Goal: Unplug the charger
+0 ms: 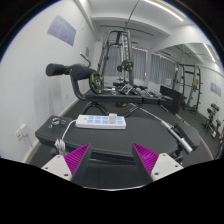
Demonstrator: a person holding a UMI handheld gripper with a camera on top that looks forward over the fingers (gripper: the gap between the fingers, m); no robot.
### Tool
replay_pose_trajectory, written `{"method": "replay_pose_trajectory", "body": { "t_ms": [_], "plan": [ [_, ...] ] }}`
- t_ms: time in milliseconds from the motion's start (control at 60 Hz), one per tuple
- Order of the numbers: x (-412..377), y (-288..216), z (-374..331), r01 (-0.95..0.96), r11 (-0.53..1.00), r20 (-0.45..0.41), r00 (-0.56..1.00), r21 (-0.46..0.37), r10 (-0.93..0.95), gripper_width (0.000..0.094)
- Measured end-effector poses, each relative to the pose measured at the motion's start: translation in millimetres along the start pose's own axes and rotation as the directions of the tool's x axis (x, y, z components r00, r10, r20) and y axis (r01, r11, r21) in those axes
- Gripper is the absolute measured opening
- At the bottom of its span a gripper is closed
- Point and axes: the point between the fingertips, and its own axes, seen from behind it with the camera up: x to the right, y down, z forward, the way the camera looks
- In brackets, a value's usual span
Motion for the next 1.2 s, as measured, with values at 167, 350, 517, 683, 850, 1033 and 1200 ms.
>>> {"method": "replay_pose_trajectory", "body": {
  "t_ms": [167, 350, 517, 683, 850, 1033, 1200],
  "plan": [
    [-19.9, -19.5, 50.5, -0.019, 0.999, 0.047, 0.999, 0.032, 0.017, 0.086],
    [-17.8, -33.6, 120.8, -0.038, 0.998, 0.048, 0.998, 0.057, 0.035, 0.0858],
    [-7.8, -46.1, 188.4, -0.054, 0.995, 0.037, 0.998, 0.079, 0.051, 0.0857],
    [-2.0, -55.9, 251.7, -0.053, 0.995, 0.029, 0.998, 0.088, 0.051, 0.0856],
    [4.2, -59.1, 306.2, -0.03, 0.997, 0.013, 0.999, 0.069, 0.029, 0.0856],
    [8.1, -58.4, 347.6, -0.055, 0.998, 0.01, 0.998, 0.035, 0.055, 0.0858],
    [8.6, -61.2, 367.6, -0.068, 0.997, 0.009, 0.998, 0.043, 0.068, 0.0856]
  ]
}}
